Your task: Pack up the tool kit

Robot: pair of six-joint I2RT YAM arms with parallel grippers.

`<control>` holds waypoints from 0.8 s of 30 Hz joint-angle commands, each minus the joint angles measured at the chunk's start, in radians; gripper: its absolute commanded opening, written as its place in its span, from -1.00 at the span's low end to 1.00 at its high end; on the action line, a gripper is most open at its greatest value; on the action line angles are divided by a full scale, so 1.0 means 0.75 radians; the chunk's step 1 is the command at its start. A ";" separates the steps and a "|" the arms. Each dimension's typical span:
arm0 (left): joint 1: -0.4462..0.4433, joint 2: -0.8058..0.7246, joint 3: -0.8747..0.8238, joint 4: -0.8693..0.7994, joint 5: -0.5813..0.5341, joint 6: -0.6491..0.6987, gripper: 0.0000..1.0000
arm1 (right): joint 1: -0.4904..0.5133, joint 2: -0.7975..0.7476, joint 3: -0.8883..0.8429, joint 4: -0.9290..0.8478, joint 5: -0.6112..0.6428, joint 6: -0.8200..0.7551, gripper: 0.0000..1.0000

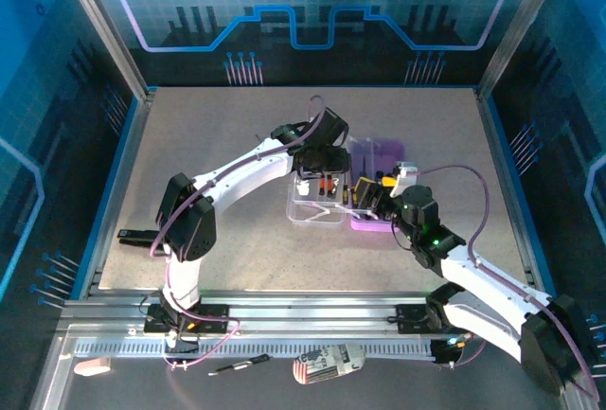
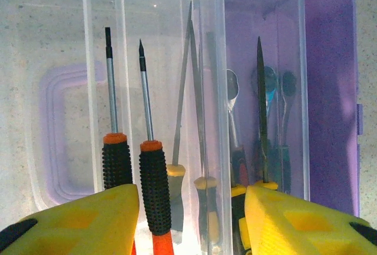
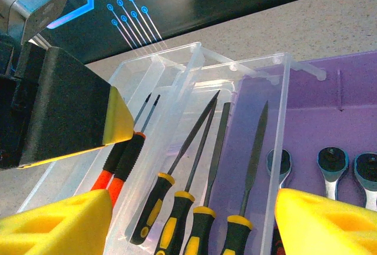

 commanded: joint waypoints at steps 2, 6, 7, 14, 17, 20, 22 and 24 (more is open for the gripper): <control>0.004 -0.062 0.045 -0.050 -0.017 0.062 0.02 | 0.013 -0.008 0.023 -0.004 0.011 0.007 0.48; 0.028 -0.113 0.050 -0.076 -0.084 0.134 0.02 | 0.013 -0.012 0.025 -0.008 0.013 0.006 0.48; 0.046 -0.130 0.042 -0.076 -0.092 0.148 0.02 | 0.014 -0.014 0.026 -0.010 0.014 0.005 0.48; 0.272 -0.284 -0.112 -0.039 -0.089 0.174 0.02 | 0.014 -0.010 0.030 0.004 -0.033 -0.015 0.48; 0.367 -0.298 -0.164 -0.042 -0.089 0.171 0.02 | 0.057 0.011 0.042 0.084 -0.169 -0.089 0.48; 0.441 -0.274 -0.198 -0.030 -0.103 0.183 0.04 | 0.170 0.070 0.083 0.107 -0.223 -0.207 0.49; 0.495 -0.222 -0.197 -0.026 -0.087 0.182 0.04 | 0.234 0.122 0.128 0.082 -0.224 -0.271 0.49; 0.548 -0.136 -0.159 -0.044 -0.076 0.181 0.04 | 0.285 0.158 0.153 0.066 -0.169 -0.310 0.49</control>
